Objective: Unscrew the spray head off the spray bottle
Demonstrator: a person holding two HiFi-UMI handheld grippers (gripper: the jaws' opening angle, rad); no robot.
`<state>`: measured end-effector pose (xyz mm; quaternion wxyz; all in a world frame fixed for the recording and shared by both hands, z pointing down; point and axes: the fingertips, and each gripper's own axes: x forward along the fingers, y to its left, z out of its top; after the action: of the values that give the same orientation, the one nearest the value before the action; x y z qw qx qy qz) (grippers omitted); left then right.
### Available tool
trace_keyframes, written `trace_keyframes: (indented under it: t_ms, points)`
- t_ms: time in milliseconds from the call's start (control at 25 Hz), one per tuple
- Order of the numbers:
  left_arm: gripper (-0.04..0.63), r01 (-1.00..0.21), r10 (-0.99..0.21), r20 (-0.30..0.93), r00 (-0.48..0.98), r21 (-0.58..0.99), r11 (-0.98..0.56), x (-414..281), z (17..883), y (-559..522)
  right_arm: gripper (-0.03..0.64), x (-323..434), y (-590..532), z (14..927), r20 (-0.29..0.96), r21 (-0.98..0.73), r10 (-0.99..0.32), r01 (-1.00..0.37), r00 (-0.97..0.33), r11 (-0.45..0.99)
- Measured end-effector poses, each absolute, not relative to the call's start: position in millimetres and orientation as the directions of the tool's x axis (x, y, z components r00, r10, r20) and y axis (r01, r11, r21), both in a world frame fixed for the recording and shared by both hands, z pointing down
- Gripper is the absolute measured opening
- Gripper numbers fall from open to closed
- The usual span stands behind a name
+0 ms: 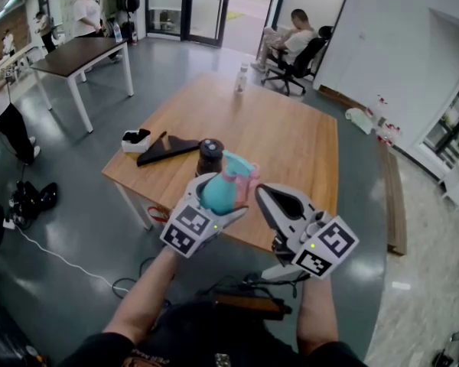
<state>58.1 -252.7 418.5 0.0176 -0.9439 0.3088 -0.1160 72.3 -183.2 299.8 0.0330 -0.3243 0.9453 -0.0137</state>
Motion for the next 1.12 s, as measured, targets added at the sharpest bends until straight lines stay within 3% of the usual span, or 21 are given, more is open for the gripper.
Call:
trace_keyframes:
  t_ms: [320,680,720,800,1120]
  points:
    - [0.436,-0.606,-0.614,0.191,0.766,-0.104,-0.789,58.8,416.1,-250.2,0.011,26.0,-176.2,314.2,0.057,-0.052,-0.601,-0.604,-0.797,0.795]
    - [0.436,-0.608,-0.617,0.140,0.774,-0.105,-0.787,55.1,404.1,-247.1,0.012,34.1,-189.8,315.6,0.072,-0.035,-0.668,-0.671,-0.741,0.740]
    - [0.436,-0.608,-0.617,0.137,0.775,-0.107,-0.787,56.2,402.5,-246.0,0.017,33.7,-190.1,315.1,0.072,-0.038,-0.669,-0.672,-0.740,0.739]
    - [0.436,-0.602,-0.612,0.133,0.779,-0.112,-0.791,59.5,400.2,-243.3,0.106,32.8,-191.0,314.6,0.072,-0.048,-0.669,-0.672,-0.740,0.739]
    - [0.436,-0.595,-0.607,0.127,0.785,-0.120,-0.795,69.4,396.0,-238.3,0.121,42.3,-202.1,311.2,0.050,-0.065,-0.720,-0.722,-0.692,0.689]
